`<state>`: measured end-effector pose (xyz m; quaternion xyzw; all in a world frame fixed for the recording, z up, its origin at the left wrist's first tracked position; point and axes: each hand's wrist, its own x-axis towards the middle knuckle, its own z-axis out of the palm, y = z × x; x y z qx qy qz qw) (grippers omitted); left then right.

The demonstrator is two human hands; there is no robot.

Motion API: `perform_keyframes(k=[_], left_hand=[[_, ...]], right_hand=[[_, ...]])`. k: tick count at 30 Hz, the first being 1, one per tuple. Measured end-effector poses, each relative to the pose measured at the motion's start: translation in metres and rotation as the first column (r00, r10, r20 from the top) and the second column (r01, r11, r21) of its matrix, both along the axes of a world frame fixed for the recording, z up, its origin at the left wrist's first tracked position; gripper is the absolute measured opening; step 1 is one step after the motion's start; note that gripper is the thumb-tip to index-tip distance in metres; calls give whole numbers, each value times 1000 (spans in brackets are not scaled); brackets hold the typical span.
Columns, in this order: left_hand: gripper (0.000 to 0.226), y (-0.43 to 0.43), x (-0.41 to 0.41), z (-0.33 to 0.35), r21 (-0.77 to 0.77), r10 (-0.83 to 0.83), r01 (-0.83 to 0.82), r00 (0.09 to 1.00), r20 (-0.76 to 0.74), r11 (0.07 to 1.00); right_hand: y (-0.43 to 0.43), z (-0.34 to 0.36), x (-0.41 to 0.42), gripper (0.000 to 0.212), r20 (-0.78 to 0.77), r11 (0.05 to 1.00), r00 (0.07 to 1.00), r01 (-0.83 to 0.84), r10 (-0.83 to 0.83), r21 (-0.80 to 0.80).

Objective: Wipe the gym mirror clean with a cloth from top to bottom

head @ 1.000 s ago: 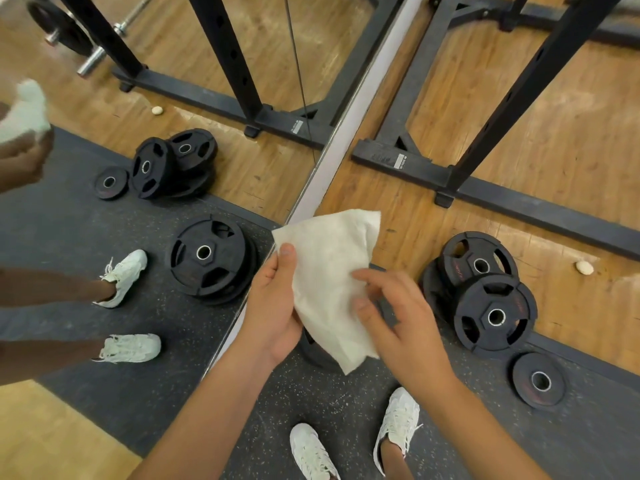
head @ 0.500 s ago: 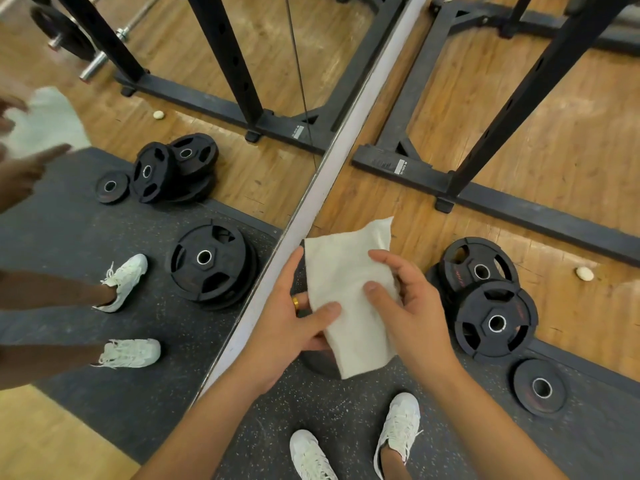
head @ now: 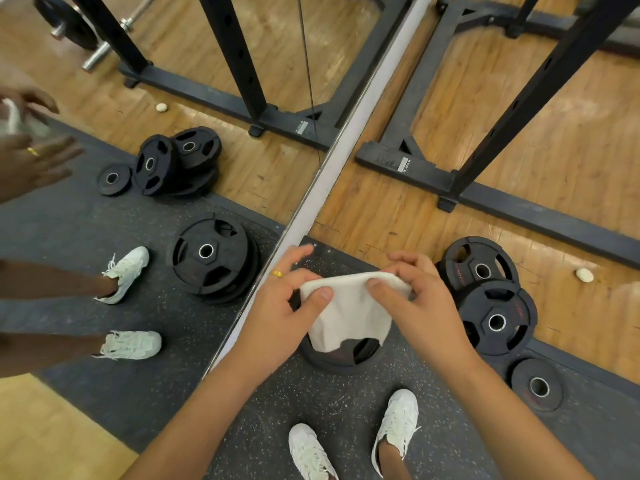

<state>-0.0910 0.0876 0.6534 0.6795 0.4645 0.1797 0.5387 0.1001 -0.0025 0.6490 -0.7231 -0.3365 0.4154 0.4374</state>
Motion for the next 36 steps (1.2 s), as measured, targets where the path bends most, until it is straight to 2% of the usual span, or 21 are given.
perform_keyframes(k=[2, 5, 8, 11, 13, 16, 19, 20, 22, 24, 27, 30, 32, 34, 36], left_hand=[[14, -3, 3, 0, -186, 77, -62, 994, 75, 981], [12, -8, 5, 1, -165, 143, -123, 984, 109, 979], [25, -11, 3, 2, -233, 226, -182, 957, 182, 955], [40, -15, 2, 3, -316, 282, -209, 937, 207, 926], [42, -18, 2, 2, -293, 297, -235, 936, 190, 927], [29, -18, -1, 1, -211, 290, -254, 943, 161, 944], [10, -18, -2, 5, -241, 260, -215, 949, 177, 947], [11, -19, -3, 7, -278, 243, -187, 953, 181, 942], [31, -23, -3, 10, -342, 201, -132, 964, 173, 930], [46, -27, -3, 11, -330, 183, -127, 973, 142, 935], [51, -29, -5, 7, -299, 207, -166, 972, 109, 940], [58, -30, -4, -2, -259, 149, -118, 983, 106, 959], [67, -33, -1, -8, -184, 77, -64, 995, 65, 981], [70, -36, 5, -14, -50, 1, -4, 998, -61, 999], [71, -40, 11, -16, 56, -25, 34, 989, -148, 998]], right_hand=[[2, 3, -3, 7, -123, 998, 991, 55, -54, 3], [1, 3, -8, 27, -288, 998, 956, 56, -60, -21], [-2, 0, -9, 41, -368, 997, 926, 79, -83, -26], [-8, -2, -11, 41, -443, 989, 888, 148, -124, 20], [-12, -1, -13, 35, -447, 993, 894, 81, -34, 88], [-16, -5, -15, 33, -411, 993, 907, -58, 94, 98], [-18, -10, -12, 40, -357, 997, 931, -70, 75, 28], [-18, -10, -10, 44, -347, 998, 936, -56, 59, 19], [-20, -10, -5, 51, -315, 998, 947, -56, 61, 26], [-21, -9, -1, 57, -291, 995, 952, -89, 97, 43], [-24, -10, 0, 63, -312, 994, 944, -96, 106, 49], [-27, -17, -1, 71, -278, 994, 954, -101, 108, 39], [-28, -24, -1, 80, -206, 991, 970, -128, 133, 40], [-30, -32, -2, 82, -94, 986, 981, -166, 168, 34], [-29, -37, -2, 81, -62, 985, 983, -172, 173, 21]])
